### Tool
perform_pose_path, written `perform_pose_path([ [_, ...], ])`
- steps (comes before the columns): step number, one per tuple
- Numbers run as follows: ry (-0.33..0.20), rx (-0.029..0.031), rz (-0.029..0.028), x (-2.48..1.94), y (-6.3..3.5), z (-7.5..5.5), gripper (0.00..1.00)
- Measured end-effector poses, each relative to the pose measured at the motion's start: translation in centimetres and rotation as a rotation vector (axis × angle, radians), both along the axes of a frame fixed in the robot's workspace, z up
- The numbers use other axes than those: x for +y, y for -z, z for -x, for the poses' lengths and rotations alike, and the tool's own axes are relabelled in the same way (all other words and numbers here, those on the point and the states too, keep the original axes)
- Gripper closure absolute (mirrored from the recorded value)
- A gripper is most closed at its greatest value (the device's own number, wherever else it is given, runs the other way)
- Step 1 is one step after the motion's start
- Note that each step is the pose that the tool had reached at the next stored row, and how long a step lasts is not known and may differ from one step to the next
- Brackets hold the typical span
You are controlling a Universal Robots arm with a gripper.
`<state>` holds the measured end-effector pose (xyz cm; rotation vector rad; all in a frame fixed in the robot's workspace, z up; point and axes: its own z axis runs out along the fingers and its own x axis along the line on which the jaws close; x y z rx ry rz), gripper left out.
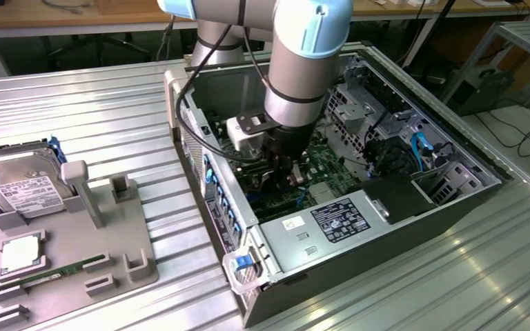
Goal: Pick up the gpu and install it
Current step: 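Insert the gpu into the slot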
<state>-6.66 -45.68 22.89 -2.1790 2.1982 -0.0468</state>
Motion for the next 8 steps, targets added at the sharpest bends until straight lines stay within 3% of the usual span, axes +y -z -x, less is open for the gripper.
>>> perform_pose_path([
  [8, 0.0, 0.0009, -0.0007, 0.02, 0.32, 0.0, 0.72],
])
